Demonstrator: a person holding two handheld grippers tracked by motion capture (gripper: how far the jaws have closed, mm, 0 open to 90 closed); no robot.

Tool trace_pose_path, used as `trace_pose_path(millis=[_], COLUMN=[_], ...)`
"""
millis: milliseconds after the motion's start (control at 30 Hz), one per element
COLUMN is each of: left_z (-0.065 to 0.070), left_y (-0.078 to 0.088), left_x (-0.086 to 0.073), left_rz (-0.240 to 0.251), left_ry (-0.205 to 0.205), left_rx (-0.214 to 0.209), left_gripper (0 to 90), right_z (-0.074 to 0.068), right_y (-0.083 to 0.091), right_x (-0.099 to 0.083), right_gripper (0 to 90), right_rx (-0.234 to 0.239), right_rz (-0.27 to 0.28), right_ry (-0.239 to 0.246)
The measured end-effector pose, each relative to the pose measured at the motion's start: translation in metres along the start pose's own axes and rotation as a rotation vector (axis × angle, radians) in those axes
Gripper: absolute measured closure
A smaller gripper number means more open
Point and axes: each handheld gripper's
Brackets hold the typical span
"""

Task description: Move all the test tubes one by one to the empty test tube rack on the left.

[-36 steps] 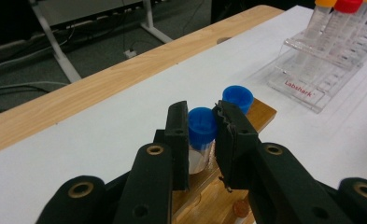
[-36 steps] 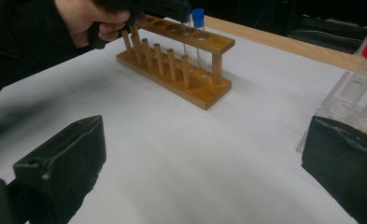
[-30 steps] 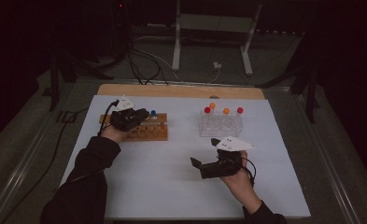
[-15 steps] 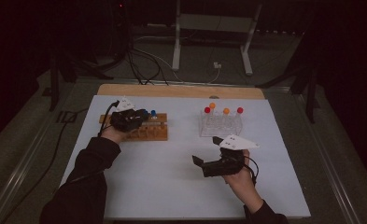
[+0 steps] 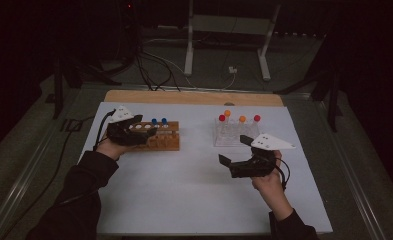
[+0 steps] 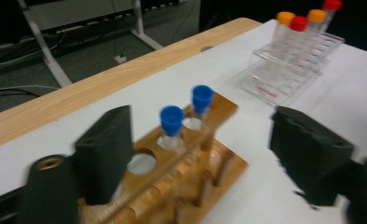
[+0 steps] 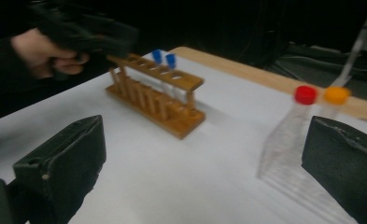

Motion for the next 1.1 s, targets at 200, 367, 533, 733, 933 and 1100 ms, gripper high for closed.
trace_pose_path(millis=[200,367,533,733,933,1100], left_z=[0.014,0.032,0.047,0.053,0.06,0.06], left_y=[0.022,0.034,0.041,0.048,0.05,0.047], left_x=[-0.011,-0.026,-0.042,-0.058,-0.065,-0.068], left_rz=[0.021,0.03,0.044,0.066,0.073,0.068], left_ry=[0.015,-0.012,-0.023,-0.04,-0.055,-0.059], left_rx=[-0.11,-0.161,-0.199,-0.183,-0.163,-0.163], left_gripper=[2.9,0.9,0.9,0.9,0.9,0.9], right_z=[0.018,0.039,0.06,0.082,0.103,0.117], right_y=[0.008,0.01,0.009,0.007,-0.001,-0.009], right_x=[0.004,-0.001,-0.011,-0.022,-0.03,-0.034], right_gripper=[0.0,0.0,3.0,16.1,27.6,43.0], right_rx=[-0.086,-0.137,-0.224,-0.34,-0.415,-0.436], right_rz=[0.002,-0.016,-0.031,-0.046,-0.075,-0.115], right_ry=[0.026,-0.004,-0.039,-0.071,-0.109,-0.13])
Point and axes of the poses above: each handheld gripper's, and its own axes: y roughly backward along the jaws, x roughly out of its top, z roughly to its right, and after that the axes turned 4 degrees about x, right-handed
